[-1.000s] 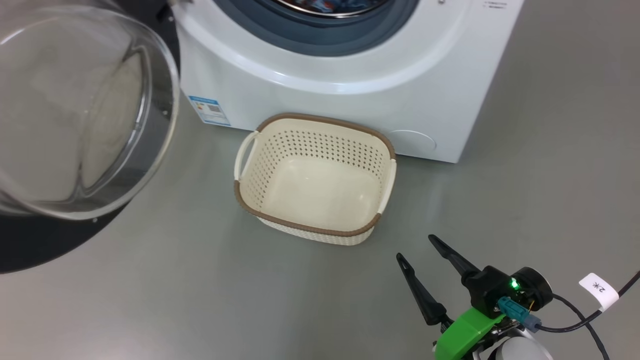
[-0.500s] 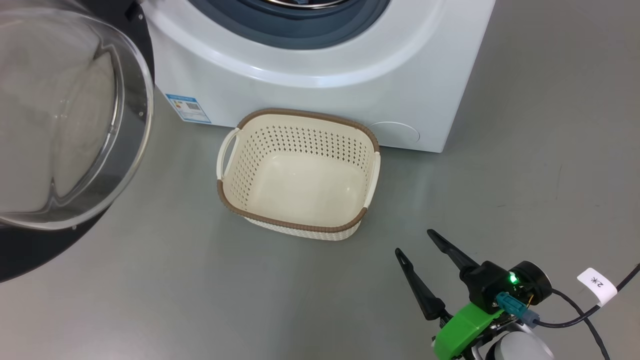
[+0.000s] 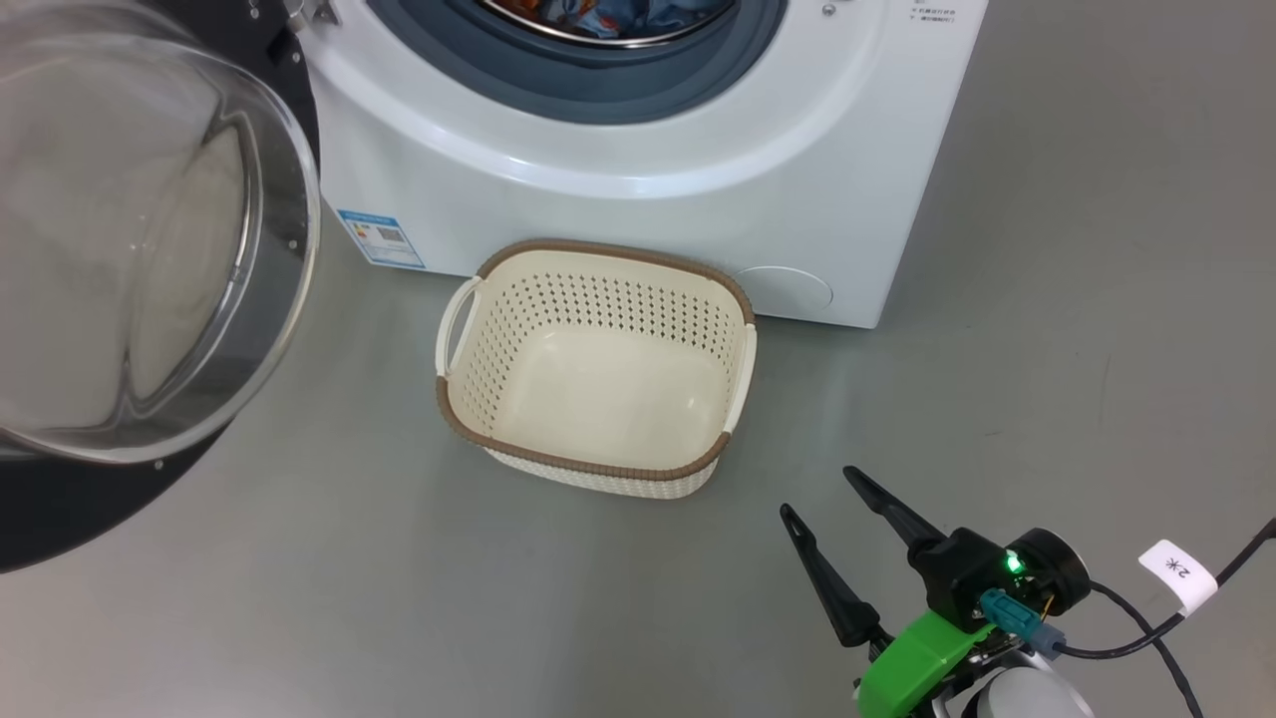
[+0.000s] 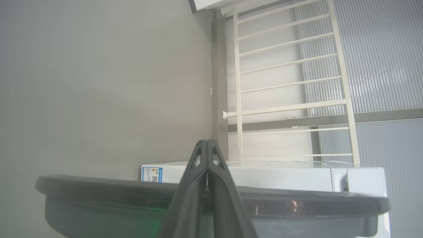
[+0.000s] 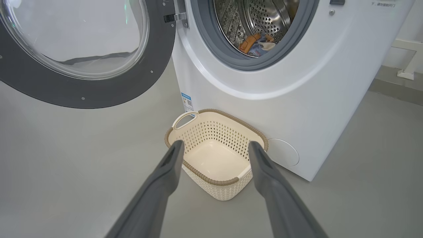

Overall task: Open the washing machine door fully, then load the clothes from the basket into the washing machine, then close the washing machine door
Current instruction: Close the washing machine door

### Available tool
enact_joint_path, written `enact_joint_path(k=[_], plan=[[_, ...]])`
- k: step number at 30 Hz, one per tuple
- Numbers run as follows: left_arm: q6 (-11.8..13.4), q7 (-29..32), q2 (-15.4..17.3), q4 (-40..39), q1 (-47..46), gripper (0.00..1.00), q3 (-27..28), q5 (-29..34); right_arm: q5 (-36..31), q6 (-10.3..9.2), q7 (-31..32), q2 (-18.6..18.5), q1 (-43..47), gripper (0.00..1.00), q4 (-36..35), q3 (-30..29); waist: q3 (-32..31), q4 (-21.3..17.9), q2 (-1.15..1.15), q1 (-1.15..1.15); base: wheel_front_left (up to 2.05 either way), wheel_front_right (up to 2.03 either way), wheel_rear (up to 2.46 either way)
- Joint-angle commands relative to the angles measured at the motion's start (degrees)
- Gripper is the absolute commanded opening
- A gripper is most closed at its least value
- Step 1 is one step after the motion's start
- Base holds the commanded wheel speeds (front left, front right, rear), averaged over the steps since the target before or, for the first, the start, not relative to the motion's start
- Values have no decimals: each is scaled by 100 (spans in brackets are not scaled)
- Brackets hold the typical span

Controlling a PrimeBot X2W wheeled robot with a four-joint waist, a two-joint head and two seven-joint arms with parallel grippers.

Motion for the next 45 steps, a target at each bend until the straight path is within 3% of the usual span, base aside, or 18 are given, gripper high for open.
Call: enact_joint_path(k=[1,26,45], plan=[[-46,151,323,-162,56,0,-38,62,5,16,-68,85,-59,100,-103,157,-25,-4,0,0,0,0,0],[-65,2412,-86,-1479,904,0,-565,-417,15,16,-157,230,-9,100,109,187,-304,68,0,0,0,0,0],[-66,3620,-543,-2608,1533,0,-625,-1047,47,16,-218,305,-39,100,229,109,-408,96,0,0,0,0,0]])
